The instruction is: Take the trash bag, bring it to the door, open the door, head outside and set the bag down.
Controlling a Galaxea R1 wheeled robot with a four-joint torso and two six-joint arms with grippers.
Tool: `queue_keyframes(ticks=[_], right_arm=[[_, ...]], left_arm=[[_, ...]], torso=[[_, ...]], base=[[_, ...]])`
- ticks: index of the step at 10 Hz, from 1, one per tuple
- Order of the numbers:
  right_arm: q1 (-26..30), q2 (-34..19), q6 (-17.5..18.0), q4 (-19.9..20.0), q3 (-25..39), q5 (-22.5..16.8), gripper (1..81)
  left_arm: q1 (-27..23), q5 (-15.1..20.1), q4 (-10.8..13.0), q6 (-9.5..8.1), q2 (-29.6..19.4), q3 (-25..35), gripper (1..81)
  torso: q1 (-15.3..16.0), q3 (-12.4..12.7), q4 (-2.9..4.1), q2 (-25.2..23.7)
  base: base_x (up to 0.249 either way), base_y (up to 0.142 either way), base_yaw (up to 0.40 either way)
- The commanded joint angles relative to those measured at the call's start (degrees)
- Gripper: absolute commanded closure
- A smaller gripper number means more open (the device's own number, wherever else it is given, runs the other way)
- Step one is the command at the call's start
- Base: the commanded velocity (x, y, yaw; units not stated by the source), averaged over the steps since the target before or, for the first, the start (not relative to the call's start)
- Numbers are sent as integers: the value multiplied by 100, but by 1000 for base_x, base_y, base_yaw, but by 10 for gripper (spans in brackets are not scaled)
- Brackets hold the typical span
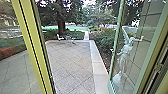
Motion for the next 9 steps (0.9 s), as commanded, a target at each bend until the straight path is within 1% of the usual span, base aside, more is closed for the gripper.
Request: queue_keyframes(ticks=[1,6,9], right_arm=[[234,46,-10,-24,34,-317,10],[243,46,-10,-24,26,-317,10],[251,46,-10,-24,26,-317,10]], left_arm=[[-256,424,33,47,10,12,811],[-247,424,33,47,1,12,811],[-247,424,33,47,10,12,811]], torso=[[0,0,0,0],[0,0,0,0],[0,0,0,0]], base=[[0,-117,0],[0,-106,0],[0,0,0]])
